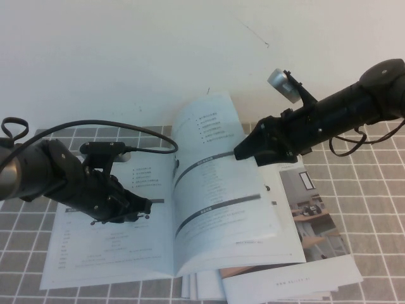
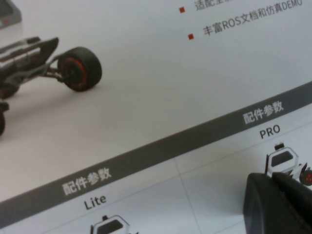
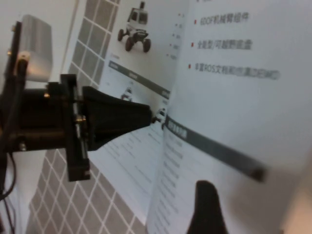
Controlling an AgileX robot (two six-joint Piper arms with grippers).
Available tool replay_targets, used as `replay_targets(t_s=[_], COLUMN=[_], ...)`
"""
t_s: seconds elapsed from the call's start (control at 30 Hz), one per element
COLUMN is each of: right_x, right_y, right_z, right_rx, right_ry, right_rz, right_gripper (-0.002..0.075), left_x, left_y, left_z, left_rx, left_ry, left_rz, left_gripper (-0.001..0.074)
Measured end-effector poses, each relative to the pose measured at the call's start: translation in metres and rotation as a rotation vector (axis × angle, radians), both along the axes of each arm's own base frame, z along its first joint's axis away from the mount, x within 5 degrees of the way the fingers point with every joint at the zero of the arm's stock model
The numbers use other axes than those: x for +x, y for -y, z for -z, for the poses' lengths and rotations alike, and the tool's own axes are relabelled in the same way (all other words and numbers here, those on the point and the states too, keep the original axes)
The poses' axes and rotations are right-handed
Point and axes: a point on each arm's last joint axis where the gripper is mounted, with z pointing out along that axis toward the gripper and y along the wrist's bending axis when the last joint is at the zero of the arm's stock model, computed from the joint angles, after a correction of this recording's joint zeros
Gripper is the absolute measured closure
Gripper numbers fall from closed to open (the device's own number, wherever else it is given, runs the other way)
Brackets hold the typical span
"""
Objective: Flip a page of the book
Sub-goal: Open the closed book
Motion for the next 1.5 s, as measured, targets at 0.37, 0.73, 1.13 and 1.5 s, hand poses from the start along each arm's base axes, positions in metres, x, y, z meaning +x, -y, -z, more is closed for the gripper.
replay_targets(t_s=[0.37,0.73,1.13,1.5], right_x=[-0.006,-0.009,-0.008,-0.021], right_y=[-0.012,-0.024,-0.054,-0.072], right_z=[-0.021,-0.027,-0.069,-0.064], right_rx=[0.266,0.327,0.353,0.267], right_ry=[-0.008,-0.008,0.112,0.092], right_rz=[-0.069,-0.075,-0.159,-0.231], right_gripper=[0.0265,0.0265,0.0265,0.0265], left_x=[0.000,0.000,-0.038,-0.109], left_y=[0.000,0.000,0.002,0.036], left_z=[0.000,-0.006,-0.111,-0.172], left_rx=[0.004,0.008,-0.041,-0.087], left_ry=[0.005,0.028,0.215,0.276], left_rz=[0.011,0.033,0.180,0.470], left_gripper=[0.0739,0.0739,0.0739,0.0739])
